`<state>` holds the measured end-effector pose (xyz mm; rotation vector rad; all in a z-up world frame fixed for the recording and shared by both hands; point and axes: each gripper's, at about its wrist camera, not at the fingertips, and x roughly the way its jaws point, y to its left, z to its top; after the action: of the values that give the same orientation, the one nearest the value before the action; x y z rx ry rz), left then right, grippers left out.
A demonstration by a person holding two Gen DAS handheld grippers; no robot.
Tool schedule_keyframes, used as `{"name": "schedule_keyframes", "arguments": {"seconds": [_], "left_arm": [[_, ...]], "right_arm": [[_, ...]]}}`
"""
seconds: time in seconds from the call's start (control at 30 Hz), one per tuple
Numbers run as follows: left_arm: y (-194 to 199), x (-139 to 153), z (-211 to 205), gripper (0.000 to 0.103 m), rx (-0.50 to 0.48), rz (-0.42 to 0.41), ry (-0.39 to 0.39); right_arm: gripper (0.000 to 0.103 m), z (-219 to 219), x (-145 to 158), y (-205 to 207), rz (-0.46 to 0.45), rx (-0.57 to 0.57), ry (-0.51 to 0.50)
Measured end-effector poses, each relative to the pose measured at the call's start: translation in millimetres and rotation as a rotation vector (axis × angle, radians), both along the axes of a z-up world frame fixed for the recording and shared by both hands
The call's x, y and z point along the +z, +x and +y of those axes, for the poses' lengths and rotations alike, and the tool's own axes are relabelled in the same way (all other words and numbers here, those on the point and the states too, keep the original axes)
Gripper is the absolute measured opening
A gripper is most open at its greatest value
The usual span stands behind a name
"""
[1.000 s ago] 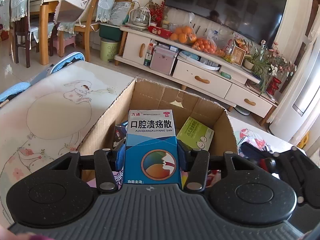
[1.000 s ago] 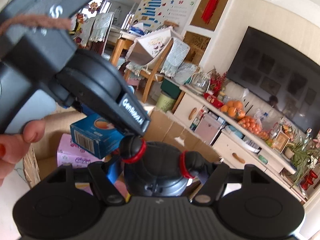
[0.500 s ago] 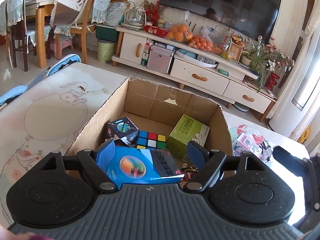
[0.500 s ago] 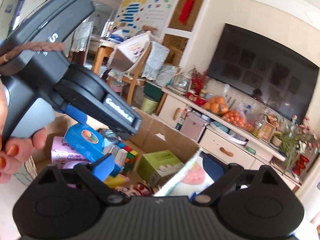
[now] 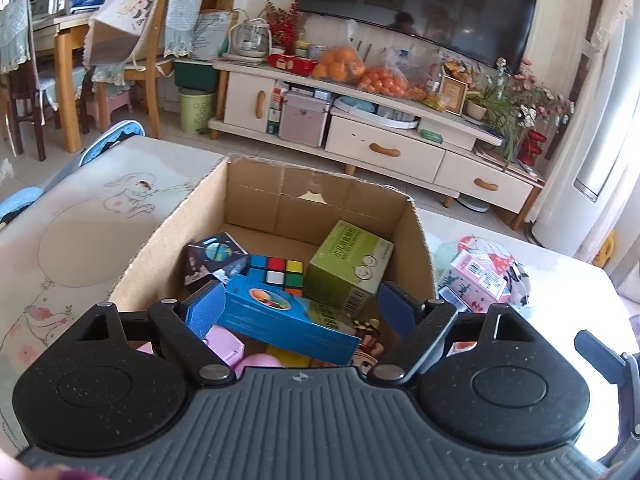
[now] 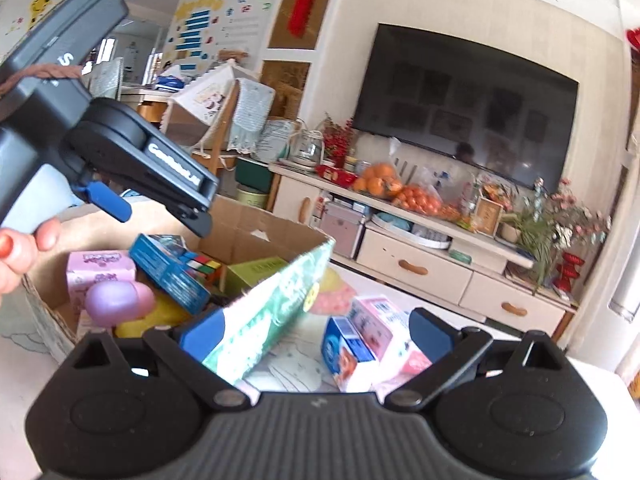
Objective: Organize rigid objects
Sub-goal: 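Move both open grippers back toward the pink boxes on the table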
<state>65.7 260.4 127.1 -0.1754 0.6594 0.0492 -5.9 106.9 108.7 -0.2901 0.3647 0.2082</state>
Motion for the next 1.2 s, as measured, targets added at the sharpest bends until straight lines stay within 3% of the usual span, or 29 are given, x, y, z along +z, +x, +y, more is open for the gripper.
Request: {"name": "schedule_keyframes", "arguments": {"seconds": [0.8,1.2], "left_arm": [[9,-6,1,0.103,-0.121,-0.023,0.049],[6,-11,-6,0.103,-0.209,-0.086,0.078]], "right_arm": [[0.098,-71,-29,10,0.036,-0.142,0.06],[0.102,-126,-50,33,0.121,-0.279,0.14]]}}
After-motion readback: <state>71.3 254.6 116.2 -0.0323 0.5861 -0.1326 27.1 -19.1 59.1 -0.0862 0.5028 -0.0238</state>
